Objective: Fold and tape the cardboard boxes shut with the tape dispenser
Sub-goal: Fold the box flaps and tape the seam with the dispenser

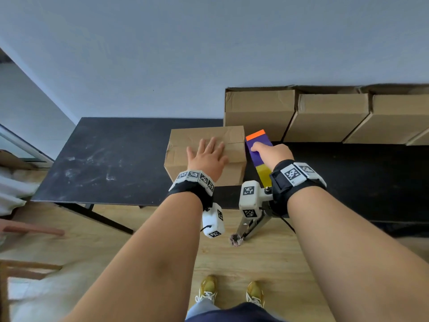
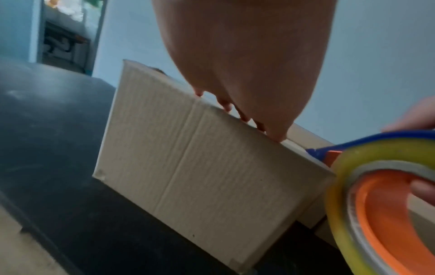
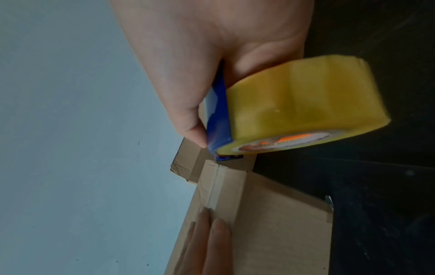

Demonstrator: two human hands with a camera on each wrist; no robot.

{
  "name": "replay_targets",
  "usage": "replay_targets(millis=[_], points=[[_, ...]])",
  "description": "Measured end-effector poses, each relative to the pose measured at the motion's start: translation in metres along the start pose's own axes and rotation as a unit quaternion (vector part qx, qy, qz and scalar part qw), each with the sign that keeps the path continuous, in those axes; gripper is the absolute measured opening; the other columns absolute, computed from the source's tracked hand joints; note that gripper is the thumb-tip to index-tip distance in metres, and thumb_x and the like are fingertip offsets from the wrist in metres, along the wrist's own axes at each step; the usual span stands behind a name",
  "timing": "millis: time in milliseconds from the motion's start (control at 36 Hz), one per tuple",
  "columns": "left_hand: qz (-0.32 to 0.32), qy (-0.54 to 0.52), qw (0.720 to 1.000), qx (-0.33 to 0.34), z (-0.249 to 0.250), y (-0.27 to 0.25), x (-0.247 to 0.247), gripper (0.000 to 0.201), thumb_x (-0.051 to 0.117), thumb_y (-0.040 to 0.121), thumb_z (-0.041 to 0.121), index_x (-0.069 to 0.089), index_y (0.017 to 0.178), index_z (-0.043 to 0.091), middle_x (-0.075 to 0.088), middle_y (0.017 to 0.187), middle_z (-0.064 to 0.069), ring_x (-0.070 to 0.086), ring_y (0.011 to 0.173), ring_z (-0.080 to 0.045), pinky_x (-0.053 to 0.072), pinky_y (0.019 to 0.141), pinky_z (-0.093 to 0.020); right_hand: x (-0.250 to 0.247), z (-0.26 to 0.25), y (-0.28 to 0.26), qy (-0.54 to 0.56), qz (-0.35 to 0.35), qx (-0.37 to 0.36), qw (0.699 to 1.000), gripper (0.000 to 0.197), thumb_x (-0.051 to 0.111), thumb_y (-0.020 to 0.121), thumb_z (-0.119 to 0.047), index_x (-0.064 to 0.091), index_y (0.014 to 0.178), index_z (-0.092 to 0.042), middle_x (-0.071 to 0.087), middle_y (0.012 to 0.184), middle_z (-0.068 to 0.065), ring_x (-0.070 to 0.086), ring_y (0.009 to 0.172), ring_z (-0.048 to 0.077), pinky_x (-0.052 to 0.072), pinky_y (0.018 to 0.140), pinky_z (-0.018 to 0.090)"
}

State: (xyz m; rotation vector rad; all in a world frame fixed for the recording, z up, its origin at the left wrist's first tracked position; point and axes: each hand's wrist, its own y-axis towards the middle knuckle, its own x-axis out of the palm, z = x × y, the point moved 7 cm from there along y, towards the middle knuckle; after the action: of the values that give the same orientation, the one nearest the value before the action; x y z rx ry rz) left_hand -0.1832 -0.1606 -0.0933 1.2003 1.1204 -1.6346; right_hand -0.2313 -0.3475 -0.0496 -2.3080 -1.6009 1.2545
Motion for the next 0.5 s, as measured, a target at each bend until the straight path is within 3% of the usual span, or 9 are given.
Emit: replay_targets(millis=[83, 139, 194, 250, 333, 500], points=[[0.011, 0.024, 1.0, -0.017, -0.003, -0.007, 0.002, 0.055, 0.013, 0.1, 0.051, 0.007, 0.152, 0.036, -0.001, 0.161, 0.009, -0.003, 0.148, -0.021, 0.006, 0.115, -0.059, -0.006, -0.003, -0.002, 0.007, 0.004, -0.01, 1.0, 0.039, 0.064, 0.081, -0.047, 0.051, 0.075, -0.011, 0.057, 0.077, 0.005, 0.053, 0.065, 0.02, 0.038, 0.058, 0.03], [0.03, 0.039, 0.998, -0.044, -0.009, -0.014, -0.001, 0.056, 0.014, 0.099, 0.052, 0.01, 0.152, 0.034, 0.005, 0.16, 0.006, 0.004, 0.147, -0.022, 0.014, 0.113, -0.058, -0.01, -0.008, -0.004, 0.01, 0.011, -0.022, 1.0, 0.05, 0.061, 0.085, -0.054, 0.05, 0.085, -0.005, 0.057, 0.089, 0.007, 0.055, 0.076, 0.023, 0.04, 0.067, 0.03], [0.057, 0.045, 0.994, -0.081, -0.013, -0.024, -0.004, 0.055, 0.017, 0.099, 0.051, 0.015, 0.15, 0.032, 0.017, 0.156, 0.001, 0.016, 0.143, -0.023, 0.025, 0.109, -0.054, -0.013, -0.015, -0.006, 0.011, 0.015, -0.035, 0.999, 0.06, 0.059, 0.086, -0.062, 0.051, 0.098, -0.004, 0.055, 0.097, 0.008, 0.054, 0.088, 0.026, 0.041, 0.074, 0.031], [0.083, 0.049, 0.99, -0.107, -0.017, -0.033, -0.009, 0.052, 0.02, 0.099, 0.049, 0.021, 0.147, 0.03, 0.029, 0.147, -0.004, 0.03, 0.133, -0.024, 0.032, 0.102, -0.047, -0.011, -0.022, -0.008, 0.019, 0.003, -0.049, 0.999, 0.067, 0.059, 0.083, -0.067, 0.057, 0.103, -0.003, 0.059, 0.099, 0.01, 0.057, 0.09, 0.028, 0.041, 0.074, 0.032], [0.088, 0.035, 0.985, -0.146, -0.026, -0.037, -0.013, 0.047, 0.023, 0.099, 0.045, 0.029, 0.143, 0.027, 0.036, 0.138, -0.007, 0.035, 0.126, -0.025, 0.034, 0.097, -0.042, -0.006, -0.029, -0.011, 0.03, -0.02, -0.075, 0.997, 0.068, 0.06, 0.08, -0.069, 0.064, 0.098, -0.003, 0.067, 0.097, 0.012, 0.062, 0.09, 0.029, 0.041, 0.072, 0.032], [0.019, 0.01, 0.981, -0.193, -0.048, -0.023, -0.016, 0.049, 0.031, 0.095, 0.037, 0.026, 0.143, 0.028, 0.031, 0.137, -0.01, 0.03, 0.124, -0.028, 0.031, 0.097, -0.044, 0.002, -0.036, -0.02, 0.049, -0.08, -0.107, 0.99, 0.06, 0.068, 0.081, -0.056, 0.068, 0.104, 0.0, 0.071, 0.103, 0.015, 0.067, 0.095, 0.029, 0.051, 0.082, 0.035]])
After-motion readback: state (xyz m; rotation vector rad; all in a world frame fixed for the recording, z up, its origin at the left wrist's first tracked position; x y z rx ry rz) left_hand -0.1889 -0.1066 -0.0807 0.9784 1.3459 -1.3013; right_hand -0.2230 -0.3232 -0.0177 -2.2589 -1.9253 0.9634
